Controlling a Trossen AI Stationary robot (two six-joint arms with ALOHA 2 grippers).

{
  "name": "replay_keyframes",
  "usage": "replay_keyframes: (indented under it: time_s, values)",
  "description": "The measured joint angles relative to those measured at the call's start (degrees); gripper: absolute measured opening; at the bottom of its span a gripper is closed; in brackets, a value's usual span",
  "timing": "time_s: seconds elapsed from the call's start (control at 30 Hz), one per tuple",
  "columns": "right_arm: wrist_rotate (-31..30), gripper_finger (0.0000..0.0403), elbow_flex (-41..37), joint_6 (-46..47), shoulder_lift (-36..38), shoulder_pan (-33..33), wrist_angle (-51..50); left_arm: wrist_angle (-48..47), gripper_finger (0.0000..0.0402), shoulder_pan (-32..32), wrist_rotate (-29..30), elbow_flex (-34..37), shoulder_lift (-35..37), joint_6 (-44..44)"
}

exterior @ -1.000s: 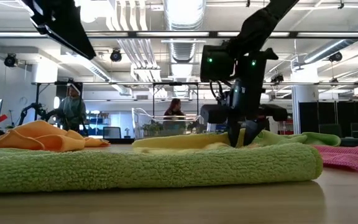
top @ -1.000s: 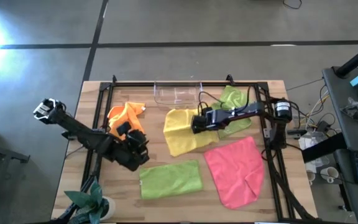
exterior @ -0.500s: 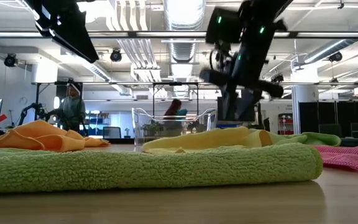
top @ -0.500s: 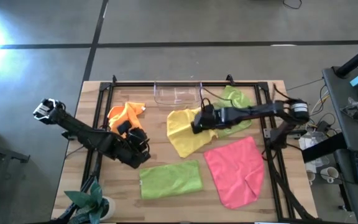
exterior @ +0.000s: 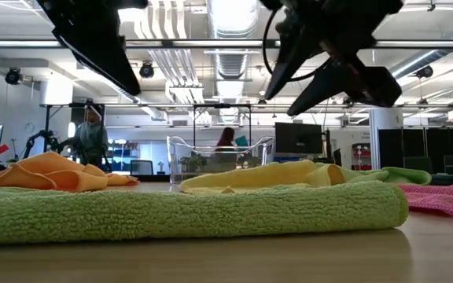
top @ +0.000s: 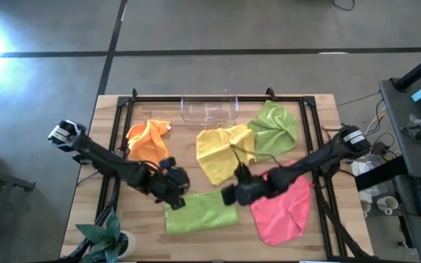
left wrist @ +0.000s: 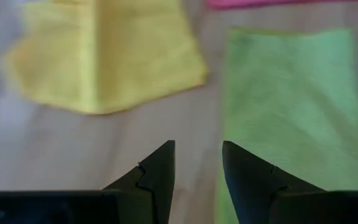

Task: Fold microfiber towels
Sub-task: Fold the bottom green microfiber cloth

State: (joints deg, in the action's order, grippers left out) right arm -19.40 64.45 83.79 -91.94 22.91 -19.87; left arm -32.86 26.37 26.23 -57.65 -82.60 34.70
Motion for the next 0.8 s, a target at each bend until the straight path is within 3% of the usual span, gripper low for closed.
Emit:
replay_keyframes:
  time_s: [0.37, 0.5, 0.8]
  values:
    - [0.54, 0.0139, 0.46, 8.73, -8.59, 6.09, 9.10, 8.04, 0.0118, 0.36, -12.37, 0.00, -13.19, -3.74]
    - [5.03, 0.0139, 3.38, 9.22, -11.36, 6.63, 9.45, 9.55, 0.0118, 0.90, -13.56, 0.00, -16.10, -3.62]
    - [10.23, 0.0139, 12.50, 9.36, -18.06, 6.58, -2.97, 11.79, 0.0118, 0.87, -16.98, 0.13, -17.23, -3.52]
